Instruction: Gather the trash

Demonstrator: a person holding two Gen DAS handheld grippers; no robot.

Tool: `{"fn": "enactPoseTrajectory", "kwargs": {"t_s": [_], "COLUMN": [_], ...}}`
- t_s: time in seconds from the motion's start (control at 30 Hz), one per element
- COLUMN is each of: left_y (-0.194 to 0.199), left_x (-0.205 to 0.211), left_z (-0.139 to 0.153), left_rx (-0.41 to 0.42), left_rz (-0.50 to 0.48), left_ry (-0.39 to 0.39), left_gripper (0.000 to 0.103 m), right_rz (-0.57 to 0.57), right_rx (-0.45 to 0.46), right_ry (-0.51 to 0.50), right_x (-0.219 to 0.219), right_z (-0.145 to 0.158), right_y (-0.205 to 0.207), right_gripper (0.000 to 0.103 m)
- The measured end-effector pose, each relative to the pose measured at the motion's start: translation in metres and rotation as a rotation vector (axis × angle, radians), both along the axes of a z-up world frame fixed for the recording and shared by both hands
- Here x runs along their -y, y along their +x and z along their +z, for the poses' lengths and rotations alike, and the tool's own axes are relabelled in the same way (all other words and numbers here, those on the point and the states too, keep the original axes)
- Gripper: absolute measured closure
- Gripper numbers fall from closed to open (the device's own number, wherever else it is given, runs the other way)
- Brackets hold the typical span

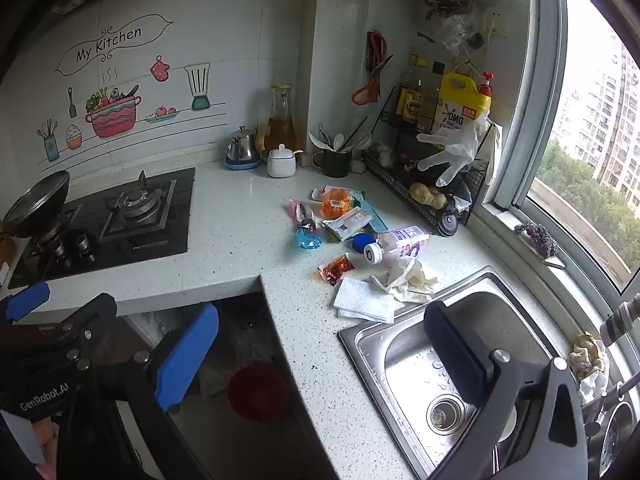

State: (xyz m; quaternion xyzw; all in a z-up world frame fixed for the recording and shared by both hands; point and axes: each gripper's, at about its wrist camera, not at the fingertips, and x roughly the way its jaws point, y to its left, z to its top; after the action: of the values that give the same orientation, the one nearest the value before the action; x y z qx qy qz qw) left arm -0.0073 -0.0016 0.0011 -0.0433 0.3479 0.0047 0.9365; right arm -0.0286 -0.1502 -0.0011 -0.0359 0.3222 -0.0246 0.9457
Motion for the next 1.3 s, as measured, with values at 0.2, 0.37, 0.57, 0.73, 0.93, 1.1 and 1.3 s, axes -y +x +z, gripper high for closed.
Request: {"fn": "enactPoseTrajectory", "kwargs": {"t_s": [0.2, 0.37, 0.57, 0.73, 0.93, 1.1, 1.3], "left_y": [0.000, -0.005, -0.009, -0.013, -0.018, -0.021, -0.023], "left_x": [-0.003, -0.009, -0.013, -0.014, -0.013, -0.011, -0.008], "left_z": [0.001, -0.001, 0.000, -0.001, -0.002, -0.005, -0.006], "left_rx": [-0.011, -0.010, -0.013, -0.020, -0.026, -0.036, -0.037], "left_rz": [-0.013, -0.024, -0.030, -0.036, -0.046, -0.059, -0.065], "left_ry": [0.031, 0.035, 0.028, 0.018, 0.019, 0.016, 0.014], "left_gripper": [0.000, 0.000, 0.000, 0.000, 0.000, 0.000, 0.000], "right_rz": [-0.003, -0.003, 0.001, 0.014, 0.022, 0.021, 0.022], "right_rx": [-0.018, -0.011, -0.008, -0.009, -0.018, -0.025, -0.031], "right_ry": [0.009, -0.003, -0.017, -0.030, -0.041, -0.051, -0.058], "right_x": [0.000, -0.005, -0.010, -0.011, -0.012, -0.012, -0.012], "right_z": [0.003, 0.002, 0.004, 0.004, 0.002, 0.001, 0.002], "right_y": [-0.005, -0.010, -0.015, -0.016, -0.019, -0.022, -0.023], "right_gripper": [0.000, 0.000, 0.000, 0.000, 0.000, 0.000, 0.000]}}
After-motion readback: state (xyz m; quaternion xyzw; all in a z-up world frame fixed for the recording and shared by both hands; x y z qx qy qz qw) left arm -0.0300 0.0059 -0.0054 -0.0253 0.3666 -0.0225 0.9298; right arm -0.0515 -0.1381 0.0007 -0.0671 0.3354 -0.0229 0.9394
